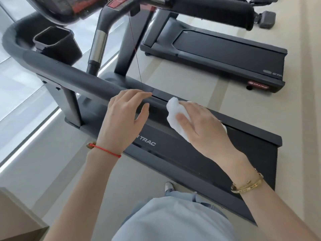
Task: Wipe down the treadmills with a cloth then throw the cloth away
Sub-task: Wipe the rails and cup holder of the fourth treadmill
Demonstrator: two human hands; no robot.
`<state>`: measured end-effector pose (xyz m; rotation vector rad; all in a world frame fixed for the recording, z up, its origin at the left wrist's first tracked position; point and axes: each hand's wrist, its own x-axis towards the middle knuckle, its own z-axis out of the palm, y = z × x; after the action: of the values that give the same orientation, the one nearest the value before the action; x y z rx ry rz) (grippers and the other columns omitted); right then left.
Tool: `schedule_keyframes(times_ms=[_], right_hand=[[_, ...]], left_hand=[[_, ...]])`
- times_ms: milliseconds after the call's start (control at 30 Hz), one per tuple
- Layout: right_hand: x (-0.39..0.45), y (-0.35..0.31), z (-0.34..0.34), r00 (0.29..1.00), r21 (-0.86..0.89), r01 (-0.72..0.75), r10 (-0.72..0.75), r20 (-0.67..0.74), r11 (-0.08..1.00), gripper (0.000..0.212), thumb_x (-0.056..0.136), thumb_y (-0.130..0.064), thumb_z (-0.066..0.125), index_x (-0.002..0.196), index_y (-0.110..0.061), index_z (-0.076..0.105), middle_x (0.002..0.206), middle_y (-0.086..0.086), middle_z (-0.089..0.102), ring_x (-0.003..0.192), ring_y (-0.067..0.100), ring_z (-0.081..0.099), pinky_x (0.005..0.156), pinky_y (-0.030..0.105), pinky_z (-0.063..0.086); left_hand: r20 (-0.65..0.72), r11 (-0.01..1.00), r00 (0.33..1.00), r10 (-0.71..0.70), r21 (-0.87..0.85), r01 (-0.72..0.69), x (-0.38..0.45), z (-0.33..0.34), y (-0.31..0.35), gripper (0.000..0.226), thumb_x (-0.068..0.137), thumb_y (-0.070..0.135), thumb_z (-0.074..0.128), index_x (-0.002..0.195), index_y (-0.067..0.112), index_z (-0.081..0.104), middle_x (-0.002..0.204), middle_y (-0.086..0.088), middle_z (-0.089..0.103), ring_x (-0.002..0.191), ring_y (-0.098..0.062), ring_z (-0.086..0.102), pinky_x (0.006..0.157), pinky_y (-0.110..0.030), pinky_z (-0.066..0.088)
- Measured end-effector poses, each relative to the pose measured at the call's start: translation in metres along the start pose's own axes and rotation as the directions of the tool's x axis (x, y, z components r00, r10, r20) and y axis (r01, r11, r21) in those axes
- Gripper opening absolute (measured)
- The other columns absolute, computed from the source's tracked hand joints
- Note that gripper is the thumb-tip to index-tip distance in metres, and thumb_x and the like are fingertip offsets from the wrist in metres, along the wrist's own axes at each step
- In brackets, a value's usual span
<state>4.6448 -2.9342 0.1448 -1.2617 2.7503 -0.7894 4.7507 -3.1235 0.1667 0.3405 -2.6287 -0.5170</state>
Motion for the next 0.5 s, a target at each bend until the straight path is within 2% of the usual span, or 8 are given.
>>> schedule_keyframes(times_ms=[133, 267, 367, 433, 500], right_hand=[[0.041, -0.025, 0.012, 0.994, -0.144, 0.078, -0.067, 0.084, 0.986, 0.051, 0.099, -0.057, 0.026, 0.14, -0.029, 0.039, 0.125, -0.008, 0.058, 0.108, 0.019, 0.058, 0.076, 0.033, 0.042], [0.049, -0.032, 0.016, 0.989, -0.2, 0.106, -0.083, 0.119, 0.974, 0.054, 0.097, -0.061, 0.024, 0.141, -0.03, 0.035, 0.121, -0.008, 0.058, 0.1, 0.019, 0.06, 0.071, 0.034, 0.046], [0.03, -0.021, 0.009, 0.998, -0.232, 0.049, -0.037, 0.057, 0.971, 0.054, 0.094, -0.064, 0.024, 0.135, -0.032, 0.041, 0.119, -0.014, 0.058, 0.097, 0.014, 0.061, 0.064, 0.029, 0.041], [0.032, -0.021, 0.011, 1.0, -0.275, -0.02, 0.022, 0.004, 0.961, 0.052, 0.093, -0.067, 0.023, 0.126, -0.034, 0.046, 0.103, -0.015, 0.061, 0.082, 0.014, 0.061, 0.059, 0.026, 0.035], [0.05, -0.033, 0.02, 0.997, -0.288, -0.073, 0.078, 0.006, 0.955, 0.049, 0.092, -0.068, 0.02, 0.116, -0.033, 0.045, 0.089, -0.012, 0.06, 0.07, 0.019, 0.06, 0.057, 0.03, 0.036]], left_hand=[[-0.037, 1.0, 0.999, -0.004, -0.007, 0.004, 0.013, -0.001, -0.013, 0.028, 0.097, 0.016, 0.054, 0.124, 0.015, 0.064, 0.121, 0.001, 0.065, 0.116, -0.02, 0.056, 0.104, -0.045, 0.041], [-0.021, 1.0, 1.0, 0.0, -0.002, 0.0, 0.026, -0.006, -0.031, 0.028, 0.099, 0.016, 0.053, 0.124, 0.013, 0.064, 0.122, -0.001, 0.065, 0.116, -0.022, 0.057, 0.104, -0.047, 0.041], [0.012, 1.0, 1.0, 0.009, -0.003, -0.009, 0.039, -0.009, -0.05, 0.028, 0.099, 0.018, 0.053, 0.124, 0.012, 0.064, 0.122, -0.004, 0.065, 0.116, -0.024, 0.058, 0.104, -0.05, 0.042], [0.041, 1.0, 0.999, 0.03, -0.008, -0.029, 0.047, -0.013, -0.063, 0.029, 0.1, 0.02, 0.053, 0.125, 0.011, 0.064, 0.122, -0.004, 0.065, 0.117, -0.024, 0.058, 0.105, -0.051, 0.041], [0.064, 0.998, 0.996, 0.063, -0.024, -0.062, 0.054, -0.02, -0.078, 0.029, 0.1, 0.02, 0.053, 0.125, 0.011, 0.063, 0.121, -0.004, 0.065, 0.115, -0.024, 0.059, 0.103, -0.051, 0.042]])
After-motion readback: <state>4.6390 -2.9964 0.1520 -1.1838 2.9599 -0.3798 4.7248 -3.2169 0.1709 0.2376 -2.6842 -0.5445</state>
